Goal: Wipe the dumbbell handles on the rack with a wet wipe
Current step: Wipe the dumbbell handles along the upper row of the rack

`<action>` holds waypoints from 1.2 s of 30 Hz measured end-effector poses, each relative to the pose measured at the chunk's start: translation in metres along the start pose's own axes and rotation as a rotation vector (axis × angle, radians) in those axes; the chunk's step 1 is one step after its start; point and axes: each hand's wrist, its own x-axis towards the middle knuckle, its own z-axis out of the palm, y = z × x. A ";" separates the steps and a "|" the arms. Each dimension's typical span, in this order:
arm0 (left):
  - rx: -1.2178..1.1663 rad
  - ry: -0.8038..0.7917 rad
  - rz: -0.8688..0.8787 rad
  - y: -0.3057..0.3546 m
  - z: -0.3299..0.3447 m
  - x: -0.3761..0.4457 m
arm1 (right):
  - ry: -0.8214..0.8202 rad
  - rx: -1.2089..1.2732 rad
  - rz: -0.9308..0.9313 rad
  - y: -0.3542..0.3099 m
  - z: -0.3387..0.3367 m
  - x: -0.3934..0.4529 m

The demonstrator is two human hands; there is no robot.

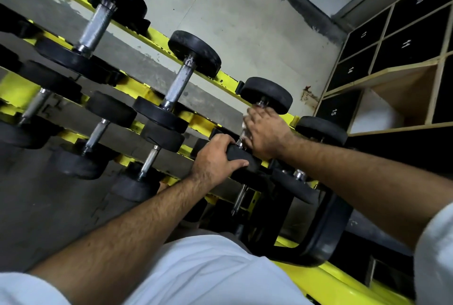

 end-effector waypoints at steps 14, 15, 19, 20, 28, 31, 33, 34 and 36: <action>-0.004 -0.010 0.010 -0.005 -0.005 0.004 | 0.040 0.209 -0.036 0.008 0.021 -0.020; -0.003 -0.014 0.008 -0.006 -0.005 0.005 | 0.056 0.195 -0.041 0.014 0.020 -0.020; 0.005 -0.024 0.017 -0.009 -0.006 0.008 | 0.104 0.234 0.046 0.012 0.019 -0.017; 0.001 -0.017 0.020 -0.009 -0.007 0.008 | 0.096 0.247 -0.026 0.006 0.023 -0.020; -0.045 -0.015 -0.008 -0.011 -0.007 0.010 | 0.205 0.269 -0.133 0.023 0.034 -0.007; -0.048 -0.015 -0.014 -0.012 -0.006 0.011 | 0.135 0.213 -0.395 0.013 0.038 -0.018; -0.050 -0.006 -0.011 -0.011 -0.006 0.011 | 0.172 0.197 -0.419 0.021 0.037 -0.012; -0.050 -0.002 -0.010 -0.011 -0.006 0.011 | 0.229 0.195 -0.365 0.025 0.038 -0.007; -0.054 -0.004 -0.014 -0.010 -0.007 0.010 | 0.286 0.239 -0.199 0.027 0.041 -0.003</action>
